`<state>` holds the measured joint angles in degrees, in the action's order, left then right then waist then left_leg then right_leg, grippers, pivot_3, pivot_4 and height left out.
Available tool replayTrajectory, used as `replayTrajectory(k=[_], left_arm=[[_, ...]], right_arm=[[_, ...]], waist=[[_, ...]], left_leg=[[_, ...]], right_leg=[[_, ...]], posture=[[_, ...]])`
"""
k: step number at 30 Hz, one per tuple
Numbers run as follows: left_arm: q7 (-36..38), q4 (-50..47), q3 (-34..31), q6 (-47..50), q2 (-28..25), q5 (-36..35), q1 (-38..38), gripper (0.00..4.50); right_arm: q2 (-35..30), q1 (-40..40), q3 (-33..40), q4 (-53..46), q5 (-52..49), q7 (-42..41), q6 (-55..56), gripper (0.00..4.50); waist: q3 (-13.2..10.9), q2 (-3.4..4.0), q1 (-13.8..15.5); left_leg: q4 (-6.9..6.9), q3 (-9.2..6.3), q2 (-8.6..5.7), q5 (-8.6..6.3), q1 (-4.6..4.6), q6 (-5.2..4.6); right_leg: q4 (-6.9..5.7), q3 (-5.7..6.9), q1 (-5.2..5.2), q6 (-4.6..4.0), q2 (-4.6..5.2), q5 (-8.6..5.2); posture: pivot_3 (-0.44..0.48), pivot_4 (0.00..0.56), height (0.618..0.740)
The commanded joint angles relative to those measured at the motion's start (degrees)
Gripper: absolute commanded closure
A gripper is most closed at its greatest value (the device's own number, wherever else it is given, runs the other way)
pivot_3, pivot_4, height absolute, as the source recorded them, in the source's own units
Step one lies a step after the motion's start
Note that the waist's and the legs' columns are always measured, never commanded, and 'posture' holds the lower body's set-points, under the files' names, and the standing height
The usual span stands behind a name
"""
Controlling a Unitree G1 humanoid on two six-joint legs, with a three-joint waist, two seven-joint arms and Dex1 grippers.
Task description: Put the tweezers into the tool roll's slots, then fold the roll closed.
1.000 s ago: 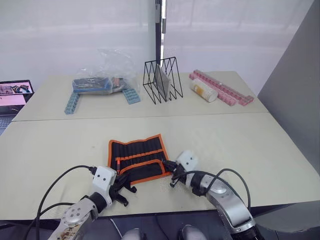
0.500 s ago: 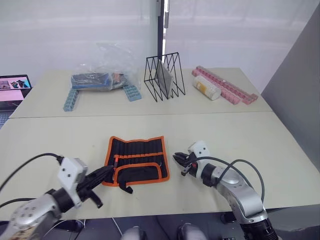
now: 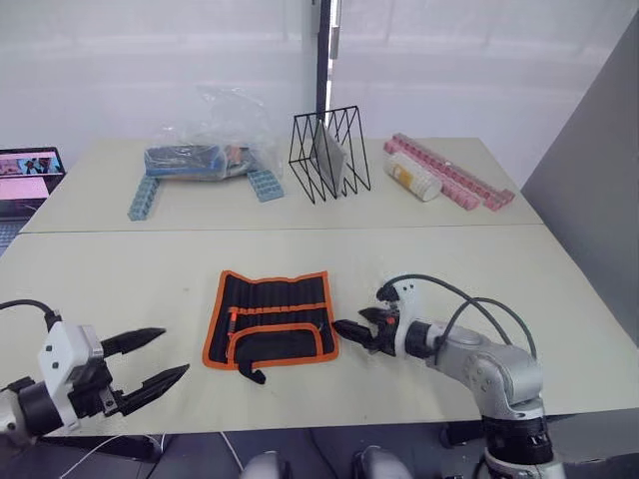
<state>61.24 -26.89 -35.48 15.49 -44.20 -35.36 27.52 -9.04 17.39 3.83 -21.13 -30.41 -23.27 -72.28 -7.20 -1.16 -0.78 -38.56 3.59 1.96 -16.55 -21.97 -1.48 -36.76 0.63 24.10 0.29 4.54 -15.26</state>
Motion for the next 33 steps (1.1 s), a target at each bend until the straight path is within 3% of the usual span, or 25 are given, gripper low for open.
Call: replayTrajectory(k=[1, 16, 22, 29, 33], left_arm=[[-0.33, -0.65, 0.59, -1.84, 0.92, 1.3, 0.16, 0.04], [-0.58, 0.1, 2.68, -1.27, 1.45, 1.88, -1.56, 0.04], [-0.22, 0.31, 2.47, -1.51, 1.66, 2.21, -1.12, 0.04], [-0.23, 0.62, 2.48, -1.75, 1.58, 2.37, -1.07, 0.04], [0.08, 1.13, 2.34, -1.87, 1.32, 2.53, -1.08, 0.0]], right_arm=[[1.97, -1.17, -0.23, -0.89, -1.61, 3.04, -6.28, 0.0], [14.84, 1.41, -0.23, 6.4, -4.06, 6.74, -7.86, 0.0], [16.56, 3.42, 4.45, 10.26, -4.84, 7.74, -6.95, 0.0], [13.31, 2.34, 7.38, 9.74, -7.94, 6.79, -9.37, 0.0], [13.45, 2.13, 6.97, 10.01, -9.12, 6.84, -9.21, 1.17]], waist=[[0.03, -0.05, -0.4], [0.14, -0.22, -2.4], [0.14, -0.22, -2.69], [0.13, -0.2, -1.98], [0.13, -0.2, -1.72]], left_leg=[[0.01, 0.0, 0.01, -0.01, 0.04, 0.01], [0.33, 0.0, 0.2, 0.02, 0.49, 0.07], [0.35, 0.0, 0.23, 0.04, 0.5, 0.1], [0.38, -0.01, 0.22, 0.08, 0.46, 0.2], [0.38, 0.0, 0.22, 0.08, 0.41, 0.2]], right_leg=[[-0.03, -0.03, 0.0, -0.01, 0.07, 0.01], [-0.16, -0.09, -0.06, -0.32, -0.1, 0.1], [-0.23, -0.09, -0.04, -0.37, -0.11, 0.09], [-0.21, -0.06, -0.03, -0.37, -0.01, 0.09], [-0.14, -0.05, -0.02, -0.36, 0.01, 0.09]], posture=[[0.0, 0.15, 0.737], [0.0, 0.15, 0.737], [0.0, 0.15, 0.737], [0.0, 0.15, 0.737], [0.0, 0.15, 0.737]])
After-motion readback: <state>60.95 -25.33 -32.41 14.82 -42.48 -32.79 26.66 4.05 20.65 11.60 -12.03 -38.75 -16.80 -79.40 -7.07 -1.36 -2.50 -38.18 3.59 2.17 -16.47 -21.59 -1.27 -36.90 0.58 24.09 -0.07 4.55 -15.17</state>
